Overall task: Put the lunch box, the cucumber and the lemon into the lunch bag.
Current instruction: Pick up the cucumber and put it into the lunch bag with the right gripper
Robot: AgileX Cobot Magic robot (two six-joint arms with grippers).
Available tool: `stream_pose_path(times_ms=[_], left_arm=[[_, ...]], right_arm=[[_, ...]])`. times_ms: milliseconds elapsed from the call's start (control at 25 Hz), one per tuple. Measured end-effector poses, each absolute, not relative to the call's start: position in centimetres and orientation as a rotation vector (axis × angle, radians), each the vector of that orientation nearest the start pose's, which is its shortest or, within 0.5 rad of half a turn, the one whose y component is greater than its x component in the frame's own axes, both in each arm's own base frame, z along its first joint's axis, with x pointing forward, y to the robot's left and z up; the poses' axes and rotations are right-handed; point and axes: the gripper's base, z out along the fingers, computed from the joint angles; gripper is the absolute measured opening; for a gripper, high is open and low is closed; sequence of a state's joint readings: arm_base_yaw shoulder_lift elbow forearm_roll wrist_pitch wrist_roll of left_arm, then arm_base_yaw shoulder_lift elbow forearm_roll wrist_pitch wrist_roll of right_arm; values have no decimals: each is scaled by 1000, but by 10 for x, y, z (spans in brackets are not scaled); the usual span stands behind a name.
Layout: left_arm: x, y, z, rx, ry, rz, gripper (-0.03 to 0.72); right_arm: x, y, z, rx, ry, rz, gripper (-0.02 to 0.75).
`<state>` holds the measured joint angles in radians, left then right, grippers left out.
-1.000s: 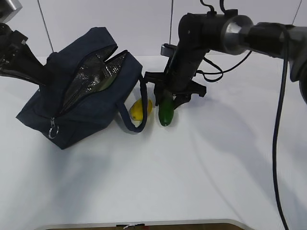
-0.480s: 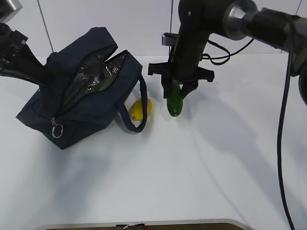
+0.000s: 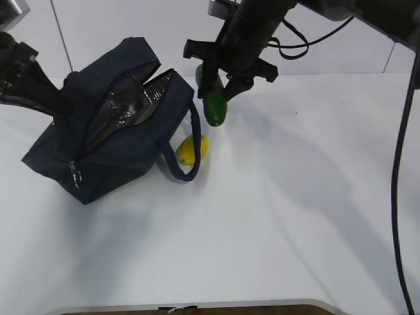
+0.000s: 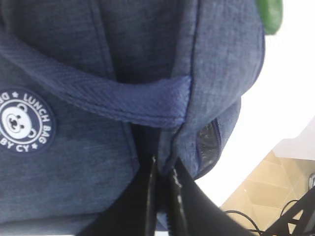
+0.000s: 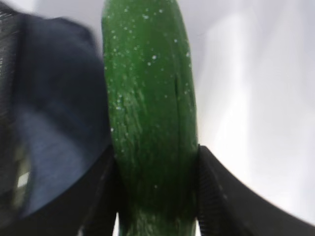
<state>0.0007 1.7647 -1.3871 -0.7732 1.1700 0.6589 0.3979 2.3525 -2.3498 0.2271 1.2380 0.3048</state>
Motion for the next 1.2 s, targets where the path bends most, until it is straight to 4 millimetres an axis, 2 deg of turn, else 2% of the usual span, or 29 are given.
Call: stream_pose_path(times_ms=[160, 320, 440, 600, 960, 1200], left_arm=[[357, -58, 274, 480, 2611, -896, -9], [359, -57, 274, 440, 2610, -879, -9], [362, -56, 274, 380, 2608, -868, -9], [366, -55, 275, 301, 2596, -855, -9], [368, -59, 279, 227, 2551, -928, -9], [367, -61, 280, 220, 2546, -972, -9]], right_arm=[[457, 223, 268, -122, 2778, 652, 335], [452, 225, 282, -143, 2753, 708, 335], [447, 227, 294, -145, 2729, 794, 334], [443, 233, 301, -145, 2716, 899, 335], [437, 246, 295, -144, 2732, 1135, 335], [442, 261, 261, -144, 2800, 1175, 335]])
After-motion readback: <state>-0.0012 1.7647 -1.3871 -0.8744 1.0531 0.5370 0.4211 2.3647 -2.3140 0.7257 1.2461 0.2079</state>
